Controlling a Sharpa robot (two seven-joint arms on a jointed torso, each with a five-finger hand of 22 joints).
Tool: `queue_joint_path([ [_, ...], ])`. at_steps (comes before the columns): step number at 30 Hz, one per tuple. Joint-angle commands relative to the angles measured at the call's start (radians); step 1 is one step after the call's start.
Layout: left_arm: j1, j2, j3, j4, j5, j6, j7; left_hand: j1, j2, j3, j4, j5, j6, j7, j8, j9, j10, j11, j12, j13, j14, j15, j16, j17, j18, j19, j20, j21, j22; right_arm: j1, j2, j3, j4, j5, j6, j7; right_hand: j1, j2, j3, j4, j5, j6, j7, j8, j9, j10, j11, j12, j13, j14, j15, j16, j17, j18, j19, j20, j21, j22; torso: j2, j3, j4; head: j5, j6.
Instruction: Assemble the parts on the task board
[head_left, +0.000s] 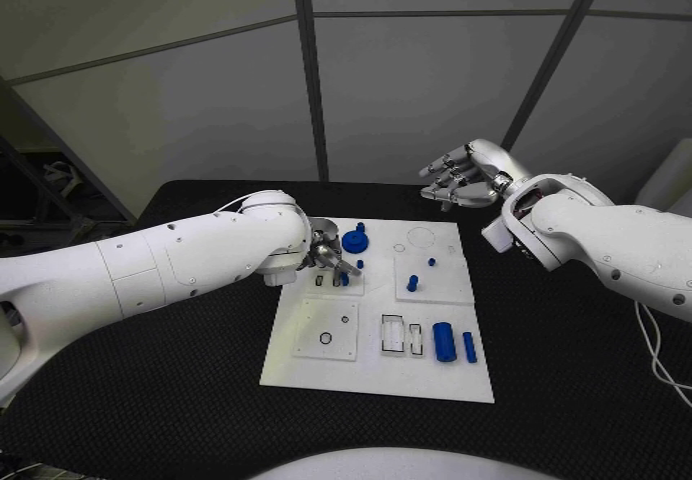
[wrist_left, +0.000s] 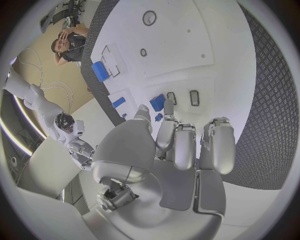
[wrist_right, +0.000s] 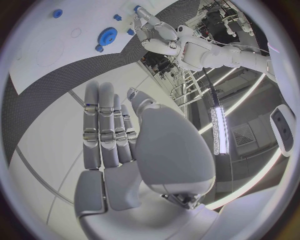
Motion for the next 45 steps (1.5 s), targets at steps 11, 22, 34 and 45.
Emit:
queue_joint_path([
  [11,0.002,-0.001,0.0,0.005,0.02,0.005,-0.007,0.092,0.03,0.077,-0.071,0.006,-0.013,-0.013,-0.002,0.032,-0.008,-0.009,-0.009,-0.002,0.053,-0.004,-0.006,0.112,0.01,-0.002,-0.005,-0.003,0.028,0.002,0.006,0.001,-0.011,0.004,0.007,-0.004,-0.007,0.005,-0.006,-0.004,0.013,0.003,0.007,-0.006,0.0,-0.007,0.002,0.003,-0.001,-0.002,0.0,-0.006,0.002,0.003,0.0,0.007,-0.008,-0.002,0.0,-0.0001,-0.0004,0.0,-0.004],
  [22,0.002,-0.008,0.0,0.009,0.095,-0.01,-0.005,0.186,0.028,0.265,-0.179,0.012,-0.033,-0.016,-0.018,0.056,-0.02,-0.015,-0.027,-0.011,0.052,-0.011,-0.009,0.112,0.011,-0.004,-0.014,-0.007,0.029,0.002,0.011,0.001,-0.022,0.005,0.014,-0.006,-0.006,0.006,-0.008,-0.005,0.026,0.004,0.007,-0.005,0.0,-0.006,0.001,0.007,-0.002,-0.001,0.0,-0.007,0.004,0.004,0.002,0.007,-0.011,-0.003,0.001,-0.0002,0.0005,-0.001,-0.008],
  [34,0.001,-0.048,0.0,0.039,0.176,-0.07,0.002,0.005,-0.097,0.677,-0.245,-0.013,-0.048,-0.008,0.004,0.158,-0.012,-0.008,-0.03,-0.015,0.052,-0.003,-0.013,0.113,0.01,-0.003,-0.006,-0.01,0.041,0.002,0.005,0.0,-0.029,0.005,0.021,-0.011,-0.009,0.006,-0.01,-0.003,0.034,0.004,0.007,-0.006,0.0,-0.008,0.002,0.009,-0.002,-0.001,0.0,-0.008,0.005,0.003,0.003,0.008,-0.013,-0.004,-0.001,0.0017,0.0027,0.01,-0.013],
  [45,-0.007,-0.107,0.0,0.098,0.165,-0.187,0.011,-0.012,-0.103,0.708,-0.252,-0.032,-0.051,-0.009,0.009,0.174,-0.014,-0.008,-0.035,-0.021,0.054,-0.003,-0.008,0.119,0.008,0.004,-0.006,-0.005,0.052,0.002,-0.001,0.0,-0.034,0.006,0.022,-0.01,-0.011,0.006,-0.011,-0.002,0.036,0.004,0.007,-0.006,0.0,-0.009,0.002,0.01,-0.003,-0.001,0.001,-0.009,0.005,0.003,0.003,0.008,-0.014,-0.005,-0.001,0.0041,0.0042,0.01,-0.014],
])
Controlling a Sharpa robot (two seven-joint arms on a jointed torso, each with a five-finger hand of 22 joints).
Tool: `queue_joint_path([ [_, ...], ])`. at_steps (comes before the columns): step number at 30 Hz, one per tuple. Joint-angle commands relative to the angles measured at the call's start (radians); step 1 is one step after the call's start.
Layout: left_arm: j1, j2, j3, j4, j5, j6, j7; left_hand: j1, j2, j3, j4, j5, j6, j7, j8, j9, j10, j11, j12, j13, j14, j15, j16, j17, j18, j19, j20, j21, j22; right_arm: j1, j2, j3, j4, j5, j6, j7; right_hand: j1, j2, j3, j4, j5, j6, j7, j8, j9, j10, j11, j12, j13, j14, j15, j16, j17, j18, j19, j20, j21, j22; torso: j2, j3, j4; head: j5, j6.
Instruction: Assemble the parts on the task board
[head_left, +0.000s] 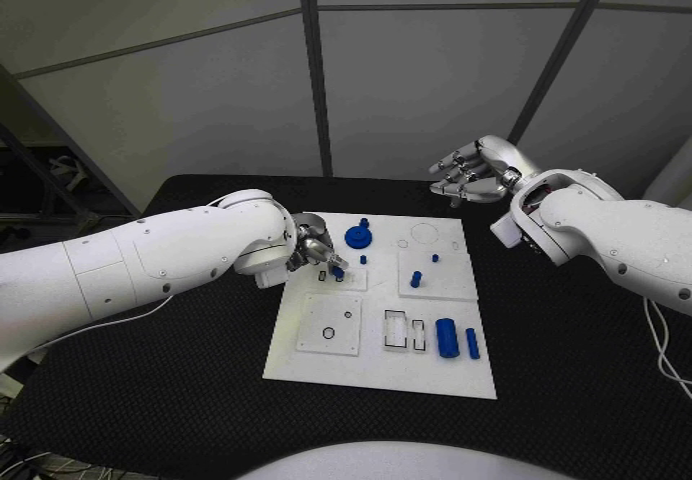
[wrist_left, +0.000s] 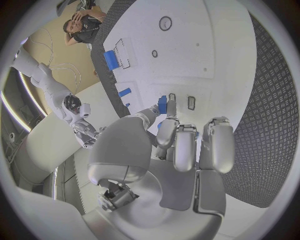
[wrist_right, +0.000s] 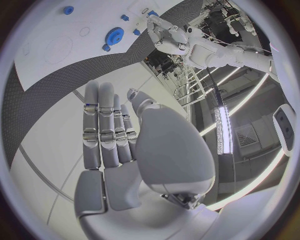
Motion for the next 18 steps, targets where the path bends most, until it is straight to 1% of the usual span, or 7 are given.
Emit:
queue_joint_path([
  [1,-0.004,-0.011,0.0,0.021,-0.012,-0.088,0.01,-0.01,-0.004,0.135,-0.129,-0.004,-0.006,0.0,0.005,0.003,0.002,0.004,-0.003,-0.001,0.054,0.004,0.001,0.12,0.007,0.013,0.001,0.005,0.055,0.002,-0.001,0.001,-0.001,0.005,0.007,0.001,-0.007,0.001,-0.006,-0.002,0.004,0.001,0.004,-0.006,0.0,-0.005,-0.002,0.006,-0.001,-0.001,0.001,-0.005,0.001,0.003,0.002,0.007,-0.006,-0.001,0.0,0.0017,0.0013,0.001,-0.001],
  [2,-0.007,-0.015,0.0,0.027,-0.025,-0.099,0.011,-0.01,-0.004,0.136,-0.129,-0.004,-0.006,0.0,0.005,0.003,0.002,0.004,-0.003,-0.001,0.054,0.004,0.002,0.12,0.007,0.013,0.001,0.006,0.056,0.002,-0.001,0.001,-0.001,0.005,0.007,0.001,-0.007,0.001,-0.006,-0.002,0.004,0.001,0.004,-0.006,0.0,-0.005,-0.002,0.006,-0.001,-0.001,0.001,-0.005,0.001,0.003,0.002,0.007,-0.006,-0.001,0.001,0.0024,0.0021,0.0,-0.001],
  [5,-0.017,-0.024,0.0,0.042,-0.051,-0.13,0.011,-0.013,-0.007,0.141,-0.131,-0.005,-0.006,-0.001,0.007,0.007,0.004,0.004,-0.001,0.0,0.056,0.004,0.005,0.124,0.006,0.017,0.0,0.01,0.062,0.002,-0.002,0.001,-0.002,0.005,0.008,0.001,-0.007,0.001,-0.006,-0.002,0.004,0.001,0.004,-0.006,0.0,-0.005,-0.002,0.006,-0.001,-0.001,0.001,-0.005,0.001,0.003,0.002,0.007,-0.006,-0.001,0.0,0.0021,0.0014,0.004,-0.003],
  [10,-0.034,-0.027,0.0,0.055,-0.071,-0.179,0.011,-0.014,-0.008,0.146,-0.132,-0.005,-0.006,-0.002,0.008,0.009,0.005,0.003,-0.001,0.0,0.057,0.003,0.007,0.126,0.005,0.02,0.0,0.012,0.066,0.002,-0.004,0.001,-0.002,0.005,0.008,0.001,-0.007,0.001,-0.006,-0.002,0.004,0.001,0.004,-0.006,0.0,-0.005,-0.002,0.006,-0.001,-0.001,0.001,-0.005,0.001,0.003,0.002,0.007,-0.006,-0.001,0.0,0.0008,0.0027,0.004,-0.005],
  [11,-0.035,-0.027,0.0,0.055,-0.072,-0.181,0.011,-0.014,-0.008,0.146,-0.132,-0.005,-0.006,-0.002,0.008,0.009,0.005,0.003,-0.001,0.0,0.057,0.003,0.007,0.126,0.005,0.02,0.0,0.012,0.066,0.002,-0.004,0.001,-0.002,0.005,0.008,0.001,-0.007,0.001,-0.006,-0.002,0.004,0.001,0.004,-0.006,0.0,-0.005,-0.002,0.006,-0.001,-0.001,0.001,-0.005,0.001,0.003,0.002,0.007,-0.006,-0.001,0.0,0.0009,0.0017,0.005,-0.005],
  [12,-0.04,-0.027,0.0,0.058,-0.082,-0.196,0.012,-0.014,-0.008,0.146,-0.132,-0.005,-0.006,-0.002,0.008,0.009,0.005,0.003,-0.001,0.0,0.057,0.003,0.007,0.126,0.005,0.02,0.0,0.012,0.066,0.002,-0.004,0.001,-0.003,0.004,0.008,0.001,-0.008,0.002,-0.007,-0.001,0.005,0.001,0.004,-0.005,0.0,-0.006,-0.001,0.006,-0.001,-0.001,0.001,-0.006,0.001,0.003,0.002,0.007,-0.007,-0.001,0.001,0.001,0.0005,0.007,-0.004],
  [18,-0.052,-0.027,0.0,0.071,-0.145,-0.236,0.012,-0.016,-0.011,0.15,-0.134,-0.006,-0.006,-0.002,0.01,0.012,0.006,0.002,0.0,0.0,0.059,0.002,0.01,0.13,0.004,0.023,-0.001,0.015,0.07,0.002,-0.003,0.001,-0.004,0.003,0.009,0.001,-0.008,0.002,-0.007,-0.001,0.005,0.001,0.004,-0.005,0.0,-0.006,-0.001,0.006,-0.001,-0.001,0.001,-0.006,0.001,0.003,0.002,0.007,-0.007,-0.001,0.001,0.0012,-0.0002,0.008,-0.006],
])
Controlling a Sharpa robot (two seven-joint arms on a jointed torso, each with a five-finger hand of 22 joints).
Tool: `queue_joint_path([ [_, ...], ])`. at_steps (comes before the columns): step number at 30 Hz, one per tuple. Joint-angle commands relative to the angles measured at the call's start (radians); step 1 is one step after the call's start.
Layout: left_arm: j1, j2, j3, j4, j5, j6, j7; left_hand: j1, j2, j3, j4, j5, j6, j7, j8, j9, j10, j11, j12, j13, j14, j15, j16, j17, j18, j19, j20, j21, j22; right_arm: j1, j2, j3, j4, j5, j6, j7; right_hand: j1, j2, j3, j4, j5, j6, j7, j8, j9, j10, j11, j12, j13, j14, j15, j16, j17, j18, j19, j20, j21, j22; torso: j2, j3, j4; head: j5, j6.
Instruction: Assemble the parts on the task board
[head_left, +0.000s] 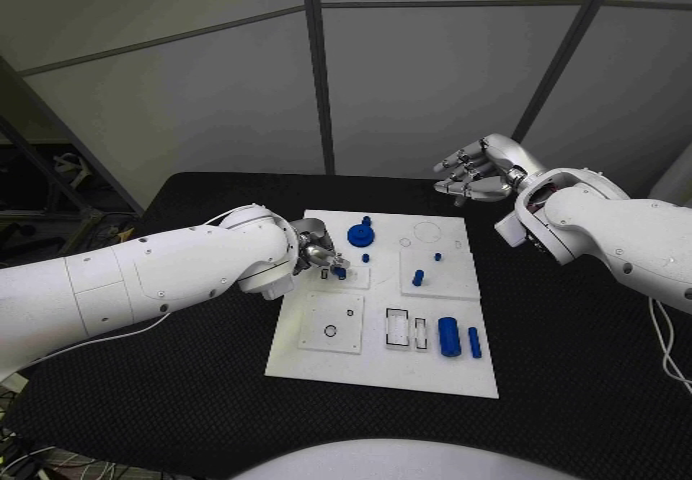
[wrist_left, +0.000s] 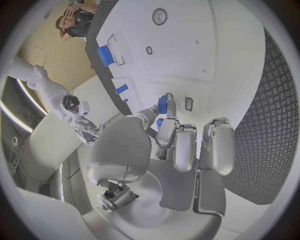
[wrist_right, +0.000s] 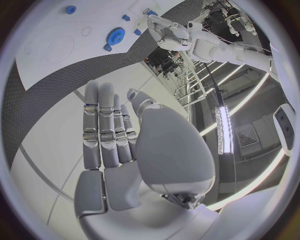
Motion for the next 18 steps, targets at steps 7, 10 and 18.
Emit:
queue_joint_path([
  [7,-0.008,-0.002,0.001,0.02,-0.127,-0.068,0.009,-0.012,-0.005,0.136,-0.127,-0.003,-0.005,-0.003,0.005,0.005,0.009,0.0,-0.001,-0.001,0.06,0.001,0.009,0.133,0.004,0.009,-0.002,0.007,0.072,0.002,0.002,0.001,-0.002,0.001,0.007,0.003,-0.008,0.002,-0.007,-0.001,0.005,0.001,0.004,-0.005,0.0,-0.006,-0.001,0.006,-0.001,-0.001,0.001,-0.006,0.001,0.003,0.002,0.007,-0.007,-0.001,0.001,0.0003,-0.0018,0.002,-0.003],
  [10,-0.011,-0.001,0.001,0.023,-0.139,-0.062,0.008,-0.012,-0.005,0.137,-0.127,-0.004,-0.005,-0.003,0.005,0.005,0.009,0.0,-0.001,-0.001,0.06,0.001,0.01,0.133,0.003,0.009,-0.003,0.008,0.073,0.002,0.003,0.001,-0.002,0.001,0.008,0.003,-0.008,0.002,-0.007,-0.001,0.005,0.001,0.004,-0.005,0.0,-0.006,-0.001,0.006,-0.001,-0.001,0.001,-0.006,0.001,0.003,0.002,0.007,-0.007,-0.001,0.001,0.0003,-0.0017,0.002,-0.003],
  [18,-0.018,0.002,0.0,0.022,-0.166,-0.049,0.006,-0.013,-0.005,0.143,-0.128,-0.003,-0.005,-0.004,0.007,0.008,0.009,-0.001,-0.003,-0.004,0.061,0.0,0.01,0.134,0.003,0.01,-0.003,0.008,0.074,0.002,0.003,0.001,-0.002,-0.001,0.008,0.001,-0.01,0.003,-0.007,0.0,0.006,0.002,0.004,-0.005,0.0,-0.006,-0.002,0.007,-0.001,-0.002,0.001,-0.006,0.002,0.003,0.002,0.007,-0.008,-0.002,0.001,0.0003,-0.0027,0.002,-0.005],
])
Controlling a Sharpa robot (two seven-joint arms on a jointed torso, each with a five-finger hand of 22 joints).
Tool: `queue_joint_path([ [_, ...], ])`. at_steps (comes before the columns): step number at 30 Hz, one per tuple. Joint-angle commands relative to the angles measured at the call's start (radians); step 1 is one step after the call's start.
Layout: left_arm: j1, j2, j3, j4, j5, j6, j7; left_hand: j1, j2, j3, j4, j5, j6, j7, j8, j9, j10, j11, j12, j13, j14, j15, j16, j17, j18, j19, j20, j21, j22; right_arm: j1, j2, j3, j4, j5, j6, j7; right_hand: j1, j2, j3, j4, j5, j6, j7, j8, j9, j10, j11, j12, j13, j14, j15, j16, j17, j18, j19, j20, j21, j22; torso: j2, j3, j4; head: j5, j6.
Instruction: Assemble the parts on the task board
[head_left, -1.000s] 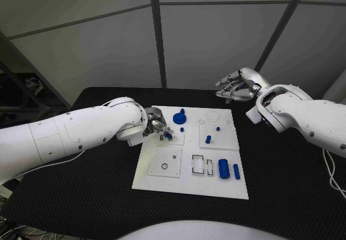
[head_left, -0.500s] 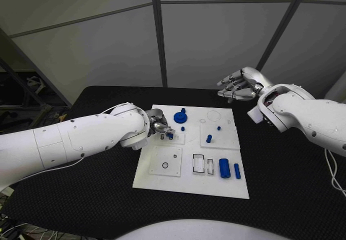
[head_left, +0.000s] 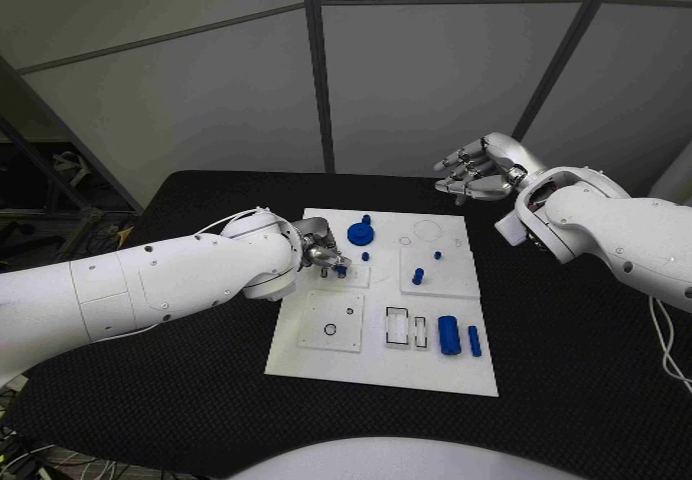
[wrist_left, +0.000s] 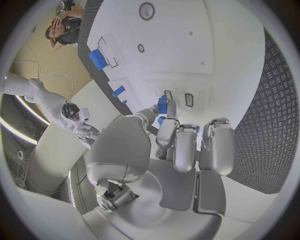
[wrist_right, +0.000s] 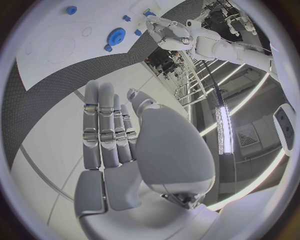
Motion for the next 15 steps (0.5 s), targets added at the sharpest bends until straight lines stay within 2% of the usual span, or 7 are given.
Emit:
queue_joint_path([
  [1,-0.001,0.001,0.0,0.001,-0.06,0.001,0.005,-0.004,0.004,0.13,-0.121,0.001,-0.005,-0.004,0.007,0.002,0.009,-0.001,-0.003,-0.002,0.06,-0.001,0.006,0.134,0.003,0.007,0.0,0.004,0.074,0.002,0.0,0.001,0.0,-0.001,0.006,0.001,-0.01,0.003,-0.007,0.0,0.006,0.002,0.004,-0.005,0.0,-0.006,-0.001,0.007,-0.002,-0.002,0.001,-0.006,0.001,0.003,0.002,0.007,-0.004,-0.001,0.0,0.0001,0.0001,0.0,-0.001],
  [7,-0.006,0.003,0.0,0.002,-0.122,0.009,0.003,-0.005,0.004,0.133,-0.122,0.001,-0.006,-0.004,0.008,0.004,0.008,-0.001,-0.005,-0.004,0.06,-0.001,0.007,0.134,0.004,0.006,0.0,0.003,0.073,0.002,0.0,0.001,0.001,-0.003,0.007,-0.002,-0.011,0.004,-0.008,0.0,0.006,0.002,0.004,-0.005,0.001,-0.007,-0.001,0.007,-0.002,-0.002,0.001,-0.007,0.001,0.003,0.002,0.007,-0.004,-0.001,0.0,0.0001,-0.0004,0.0,0.0],
  [15,-0.009,0.005,0.0,0.003,-0.142,0.024,0.001,-0.006,0.003,0.136,-0.122,0.001,-0.006,-0.004,0.01,0.007,0.007,-0.002,-0.007,-0.006,0.061,-0.002,0.007,0.135,0.004,0.006,0.0,0.003,0.073,0.002,0.002,0.0,0.001,-0.005,0.008,-0.003,-0.011,0.004,-0.008,0.001,0.006,0.003,0.004,-0.004,0.001,-0.007,-0.002,0.007,-0.002,-0.002,0.001,-0.007,0.001,0.003,0.002,0.007,-0.005,-0.002,0.0,-0.0001,0.0006,-0.001,-0.001],
])
